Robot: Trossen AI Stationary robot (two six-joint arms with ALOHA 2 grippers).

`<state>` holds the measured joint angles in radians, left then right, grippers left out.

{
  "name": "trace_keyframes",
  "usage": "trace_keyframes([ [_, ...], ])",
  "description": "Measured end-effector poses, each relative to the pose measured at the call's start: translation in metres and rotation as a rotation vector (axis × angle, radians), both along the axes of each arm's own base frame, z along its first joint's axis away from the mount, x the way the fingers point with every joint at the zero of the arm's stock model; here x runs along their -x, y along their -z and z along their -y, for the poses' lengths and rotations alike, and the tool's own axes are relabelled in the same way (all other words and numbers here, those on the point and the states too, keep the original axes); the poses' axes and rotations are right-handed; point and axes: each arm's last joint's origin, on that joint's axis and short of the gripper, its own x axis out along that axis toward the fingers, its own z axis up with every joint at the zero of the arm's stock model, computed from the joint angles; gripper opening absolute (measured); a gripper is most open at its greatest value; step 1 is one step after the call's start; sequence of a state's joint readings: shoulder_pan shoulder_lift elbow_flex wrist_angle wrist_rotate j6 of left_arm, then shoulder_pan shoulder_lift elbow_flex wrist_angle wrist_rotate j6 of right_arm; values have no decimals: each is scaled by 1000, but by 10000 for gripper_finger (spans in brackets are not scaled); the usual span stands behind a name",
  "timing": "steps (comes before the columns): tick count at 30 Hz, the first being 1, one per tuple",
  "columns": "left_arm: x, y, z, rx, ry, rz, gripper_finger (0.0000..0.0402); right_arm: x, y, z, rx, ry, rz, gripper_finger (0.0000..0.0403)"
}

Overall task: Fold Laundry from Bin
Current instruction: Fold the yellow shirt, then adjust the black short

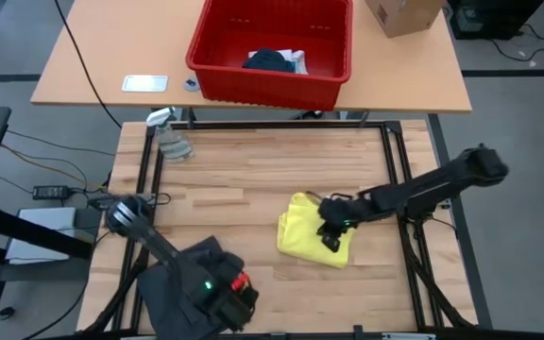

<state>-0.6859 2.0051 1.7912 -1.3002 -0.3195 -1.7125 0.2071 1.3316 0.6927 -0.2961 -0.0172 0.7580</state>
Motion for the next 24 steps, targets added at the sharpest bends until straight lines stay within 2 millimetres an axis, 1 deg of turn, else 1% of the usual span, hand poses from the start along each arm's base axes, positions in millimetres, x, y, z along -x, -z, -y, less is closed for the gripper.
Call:
trace_keyframes([
  [2, 1, 19, 10, 10, -6, -90, 111, 12, -16, -1, -9, 13, 67, 51],
  [5, -1, 43, 18, 40, -13, -197, 110, 28, -37, 0, -39, 22, 156, 52],
  [7, -4, 57, 20, 58, -22, -260, 109, 38, -48, 1, -58, 29, 191, 52],
  [12, -13, 81, 21, 78, -24, -334, 109, 60, -57, 3, -54, 23, 164, 52],
  [15, -22, 97, 18, 80, 38, -360, 106, 69, -57, 2, -50, 30, 125, 52],
  [18, -39, 110, 10, 107, 168, -351, 93, 76, -58, -2, -55, 18, 116, 52],
  [20, -56, 116, 6, 130, 280, -271, 81, 79, -58, -6, -54, 9, 106, 52],
  [24, -93, 116, -19, 109, 484, -102, 49, 84, -59, -14, -68, -13, 101, 52],
])
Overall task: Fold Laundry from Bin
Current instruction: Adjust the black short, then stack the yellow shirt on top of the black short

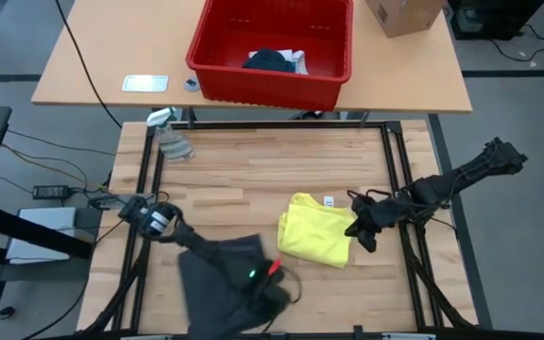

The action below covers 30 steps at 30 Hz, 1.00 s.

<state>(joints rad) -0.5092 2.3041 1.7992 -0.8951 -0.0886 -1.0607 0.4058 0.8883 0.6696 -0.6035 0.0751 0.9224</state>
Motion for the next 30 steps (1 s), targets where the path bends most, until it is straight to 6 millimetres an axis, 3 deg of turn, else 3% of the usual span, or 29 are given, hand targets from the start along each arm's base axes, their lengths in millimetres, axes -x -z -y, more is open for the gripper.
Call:
trace_keyframes([
  [4, -23, -6, -33, -17, 59, 41, 26, 5, 1, -8, 18, 18, -6, 52],
  [8, -26, -26, -51, -71, 110, -17, 19, 11, 3, -12, 52, 38, -22, 53],
  [10, -22, -41, -53, -128, 105, -29, 21, 14, 5, -14, 80, 37, -43, 54],
  [14, -5, -89, -43, -180, 54, 107, 49, 19, 17, -14, 99, 86, -81, 65],
  [17, 16, -103, -40, -202, -52, 138, 96, 23, 33, -12, 49, 175, -133, 83],
  [22, 36, -93, -68, -137, -230, 240, 197, 29, 60, -9, -82, 263, -247, 150],
  [27, 22, -64, -117, 162, -319, 530, 271, 27, 69, -9, -185, 308, -231, 243],
  [30, 18, -52, -148, 245, -365, 554, 301, 26, 68, -7, -168, 346, -195, 297],
])
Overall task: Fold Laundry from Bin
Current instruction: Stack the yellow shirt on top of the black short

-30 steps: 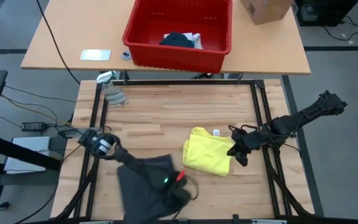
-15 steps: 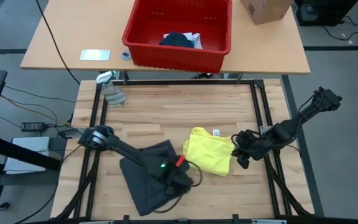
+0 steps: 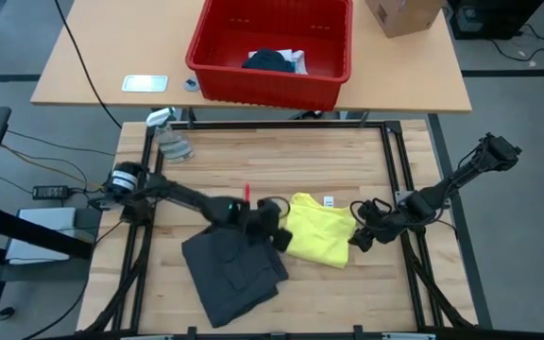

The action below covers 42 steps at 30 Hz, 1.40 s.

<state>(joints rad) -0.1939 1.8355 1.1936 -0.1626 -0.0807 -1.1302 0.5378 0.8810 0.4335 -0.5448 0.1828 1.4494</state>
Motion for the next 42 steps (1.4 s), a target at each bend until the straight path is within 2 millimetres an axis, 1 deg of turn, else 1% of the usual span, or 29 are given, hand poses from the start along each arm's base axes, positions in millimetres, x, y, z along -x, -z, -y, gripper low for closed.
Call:
trace_keyframes([
  [3, 1, 13, -22, 35, -18, -55, 319, -2, 0, 4, 43, 78, 29, 338],
  [6, 0, 18, -40, 30, 15, -40, 332, -3, 6, 10, 47, 168, 15, 361],
  [9, -3, 18, -57, 33, 51, 33, 342, -2, 24, 16, -8, 265, -14, 368],
  [11, -5, 16, -67, 37, 85, 73, 344, -3, 34, 17, -82, 326, 29, 368],
  [13, -8, 19, -76, 43, 107, 83, 344, -6, 43, 18, -153, 385, 99, 367],
  [14, -7, 22, -80, 56, 112, 61, 344, -6, 47, 19, -182, 410, 125, 367],
  [17, -8, 36, -88, 79, 109, 27, 343, -8, 54, 21, -235, 466, 155, 366],
  [18, -7, 42, -91, 89, 105, -5, 342, -8, 57, 22, -240, 483, 145, 366],
  [20, -11, 50, -94, 108, 95, -7, 339, -10, 58, 21, -243, 496, 137, 366],
  [21, -12, 58, -96, 121, 87, -24, 338, -11, 59, 21, -244, 500, 137, 365],
  [23, -15, 63, -96, 151, 85, -11, 335, -15, 60, 21, -256, 513, 148, 364],
  [24, -17, 71, -96, 156, 83, -21, 334, -16, 61, 21, -261, 516, 153, 363],
  [25, -19, 75, -95, 155, 88, -9, 331, -18, 61, 22, -264, 522, 158, 362],
  [27, -22, 79, -92, 150, 96, 18, 322, -23, 60, 22, -267, 528, 160, 360],
  [29, -26, 81, -90, 143, 106, 51, 305, -29, 59, 22, -261, 536, 153, 356],
  [31, -26, 82, -89, 112, 118, 66, 277, -37, 57, 23, -239, 534, 147, 350],
  [33, -27, 84, -90, 72, 130, 69, 234, -45, 56, 24, -212, 530, 141, 340],
  [35, -27, 88, -91, 26, 164, 72, 177, -53, 57, 26, -191, 545, 135, 320],
  [37, -28, 89, -93, 18, 166, 77, 113, -60, 61, 29, -184, 560, 137, 285],
  [39, -28, 89, -95, 22, 169, 82, 46, -68, 65, 30, -189, 568, 161, 236],
  [40, -28, 89, -97, 18, 170, 84, 28, -72, 67, 31, -193, 565, 181, 205],
  [42, -27, 89, -100, 24, 183, 92, 22, -79, 71, 31, -211, 565, 218, 140],
])
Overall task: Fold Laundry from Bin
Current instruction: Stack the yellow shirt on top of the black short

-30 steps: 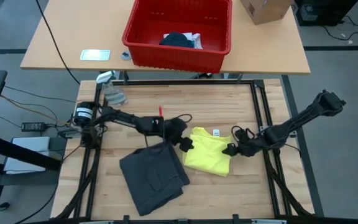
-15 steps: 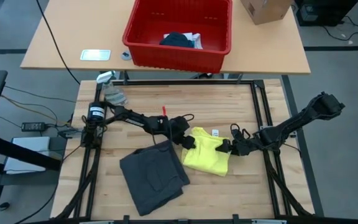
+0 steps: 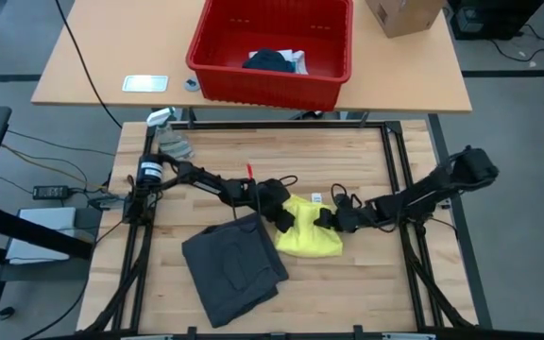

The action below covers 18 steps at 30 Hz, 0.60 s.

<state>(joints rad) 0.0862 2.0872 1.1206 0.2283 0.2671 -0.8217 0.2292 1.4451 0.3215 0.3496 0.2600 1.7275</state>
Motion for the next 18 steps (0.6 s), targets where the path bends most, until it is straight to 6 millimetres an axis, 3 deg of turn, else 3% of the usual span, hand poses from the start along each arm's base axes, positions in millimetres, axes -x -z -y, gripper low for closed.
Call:
trace_keyframes([
  [3, 1, -2, -6, 39, 37, 9, 22, -10, 2, 2, -29, 10, 79, 55],
  [8, 11, -28, -15, 12, 65, 12, 22, -16, -3, 10, -36, 32, 163, 53],
  [13, 35, -93, -13, -90, 54, 25, 22, -25, -27, 15, -16, -19, 274, 53],
  [18, 61, -135, 5, -45, 44, 20, 22, -48, -60, 20, 11, -129, 392, 53],
])
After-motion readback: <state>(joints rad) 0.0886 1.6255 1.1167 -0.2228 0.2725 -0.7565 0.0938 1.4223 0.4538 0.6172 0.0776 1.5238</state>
